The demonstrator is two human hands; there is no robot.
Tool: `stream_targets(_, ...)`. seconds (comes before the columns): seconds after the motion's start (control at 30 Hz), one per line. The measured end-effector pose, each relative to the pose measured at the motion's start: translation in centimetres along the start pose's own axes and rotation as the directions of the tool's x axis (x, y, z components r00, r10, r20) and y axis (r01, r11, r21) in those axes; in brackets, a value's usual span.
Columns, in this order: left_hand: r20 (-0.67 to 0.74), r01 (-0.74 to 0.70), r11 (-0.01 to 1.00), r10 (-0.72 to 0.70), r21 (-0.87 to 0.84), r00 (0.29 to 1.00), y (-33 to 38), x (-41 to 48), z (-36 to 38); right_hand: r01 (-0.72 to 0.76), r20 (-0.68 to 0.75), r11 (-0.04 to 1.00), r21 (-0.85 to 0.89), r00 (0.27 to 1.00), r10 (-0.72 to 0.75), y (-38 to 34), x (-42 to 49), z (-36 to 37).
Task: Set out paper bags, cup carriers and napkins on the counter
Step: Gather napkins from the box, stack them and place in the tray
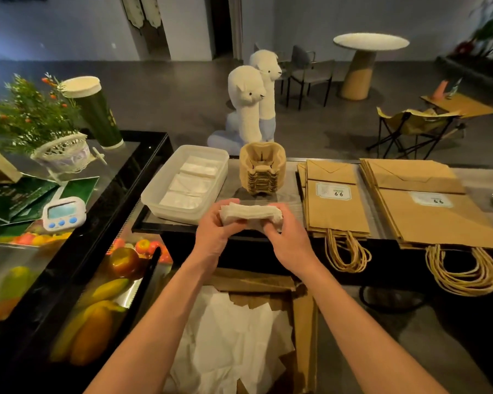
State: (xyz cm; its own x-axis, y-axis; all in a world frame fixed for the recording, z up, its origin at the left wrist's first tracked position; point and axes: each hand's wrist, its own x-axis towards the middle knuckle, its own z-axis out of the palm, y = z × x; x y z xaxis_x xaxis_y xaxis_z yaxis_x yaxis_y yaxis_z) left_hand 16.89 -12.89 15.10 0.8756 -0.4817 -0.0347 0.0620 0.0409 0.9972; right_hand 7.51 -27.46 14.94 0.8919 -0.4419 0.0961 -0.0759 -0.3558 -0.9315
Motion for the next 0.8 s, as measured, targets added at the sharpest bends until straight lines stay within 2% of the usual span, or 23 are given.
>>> stream_targets(0.13, 0.029, -0.063, 0.997, 0.061, 0.047, 0.998, 0.9, 2.3, 0.7, 0.078, -0.054, 0.990, -0.115, 0.995, -0.084, 0.3, 2.5, -0.3)
stream_targets(0.33, 0.051, -0.006, 0.982, -0.004, 0.187, 0.999, -1.9, 4.1, 1.1, -0.036, -0.057, 0.970, -0.241, 0.998, 0.023, 3.5, 3.5, 0.4)
stream_targets(0.47, 0.094, -0.041, 0.972, 0.019, 0.231, 0.995, -2.4, 4.6, 1.8, 0.009, -0.061, 0.954, -0.300, 0.998, -0.028, 4.0, 4.0, 1.0)
stream_targets(0.57, 0.053, -0.074, 0.972, 0.064, 0.221, 0.997, -2.6, 4.8, 1.9, 0.049, -0.071, 0.968, -0.247, 0.995, -0.068, 3.8, 4.4, 0.9)
stream_targets(0.7, 0.029, -0.040, 0.984, 0.036, 0.172, 0.999, -2.4, 4.9, 1.4, 0.006, -0.032, 0.992, -0.129, 0.999, -0.010, 3.6, 4.8, 0.0)
stream_targets(0.8, 0.036, -0.068, 0.980, 0.062, 0.185, 0.997, -2.2, 5.0, 1.5, -0.028, -0.050, 0.999, -0.037, 0.998, 0.026, 3.7, 4.7, 0.1)
